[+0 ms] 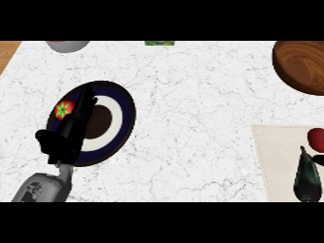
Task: Pick the eggplant from the placemat and place it in the bowl
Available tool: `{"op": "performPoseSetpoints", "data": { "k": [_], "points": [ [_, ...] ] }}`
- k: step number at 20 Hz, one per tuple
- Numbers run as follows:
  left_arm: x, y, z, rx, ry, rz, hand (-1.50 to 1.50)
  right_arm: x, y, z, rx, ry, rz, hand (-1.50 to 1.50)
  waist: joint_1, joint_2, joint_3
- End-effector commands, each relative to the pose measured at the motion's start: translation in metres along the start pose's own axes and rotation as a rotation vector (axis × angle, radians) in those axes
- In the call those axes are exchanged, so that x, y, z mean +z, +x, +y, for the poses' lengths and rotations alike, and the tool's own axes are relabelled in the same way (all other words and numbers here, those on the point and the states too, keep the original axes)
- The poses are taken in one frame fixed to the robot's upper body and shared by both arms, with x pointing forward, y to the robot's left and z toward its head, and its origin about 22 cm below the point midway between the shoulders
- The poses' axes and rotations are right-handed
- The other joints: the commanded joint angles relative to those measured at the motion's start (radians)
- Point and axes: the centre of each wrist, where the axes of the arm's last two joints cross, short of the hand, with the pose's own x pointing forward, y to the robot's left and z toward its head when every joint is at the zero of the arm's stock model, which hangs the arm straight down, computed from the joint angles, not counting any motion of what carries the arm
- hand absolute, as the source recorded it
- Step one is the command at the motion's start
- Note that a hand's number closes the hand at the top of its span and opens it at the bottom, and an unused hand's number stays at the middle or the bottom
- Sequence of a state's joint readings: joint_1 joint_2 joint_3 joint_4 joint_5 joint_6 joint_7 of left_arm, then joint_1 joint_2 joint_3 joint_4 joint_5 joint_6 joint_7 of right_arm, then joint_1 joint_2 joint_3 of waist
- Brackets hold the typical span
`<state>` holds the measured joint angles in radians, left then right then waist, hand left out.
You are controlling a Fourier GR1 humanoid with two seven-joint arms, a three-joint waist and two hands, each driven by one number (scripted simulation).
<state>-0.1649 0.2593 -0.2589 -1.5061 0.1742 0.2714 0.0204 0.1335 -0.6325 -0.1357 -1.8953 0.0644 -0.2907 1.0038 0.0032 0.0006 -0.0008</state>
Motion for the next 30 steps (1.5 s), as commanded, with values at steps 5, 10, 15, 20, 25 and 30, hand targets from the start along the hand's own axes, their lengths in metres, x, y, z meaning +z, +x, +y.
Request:
{"op": "performPoseSetpoints", "data": {
  "k": [5,10,15,20,25,30],
  "points": [
    [0.013,-0.014,0.002,-0.001,0.009,0.014,0.00,-0.001,-0.036,0.017,0.035,0.098,0.102,-1.50,-0.006,-0.002,0.001],
    [0.001,0.014,-0.006,0.000,-0.007,0.006,0.00,-0.004,-0.044,0.012,-0.018,0.113,0.079,-1.50,-0.007,-0.002,0.001],
    [-0.005,-0.006,0.003,0.002,0.003,0.010,0.00,0.002,-0.068,0.003,-0.090,0.116,0.017,-1.50,-0.012,-0.001,0.001],
    [-0.004,0.001,0.005,0.005,-0.011,-0.002,0.00,0.007,-0.063,0.008,-0.152,0.105,0.010,-1.50,-0.009,-0.001,0.001],
    [-0.009,-0.006,-0.005,-0.005,-0.015,0.014,0.00,0.018,-0.046,0.021,-0.191,0.127,0.041,-1.50,-0.008,-0.001,0.001],
    [-0.009,0.008,0.000,-0.003,0.011,-0.009,0.00,-0.001,-0.067,0.033,-0.221,0.129,0.043,-1.50,-0.006,-0.001,0.001]
  ]
}}
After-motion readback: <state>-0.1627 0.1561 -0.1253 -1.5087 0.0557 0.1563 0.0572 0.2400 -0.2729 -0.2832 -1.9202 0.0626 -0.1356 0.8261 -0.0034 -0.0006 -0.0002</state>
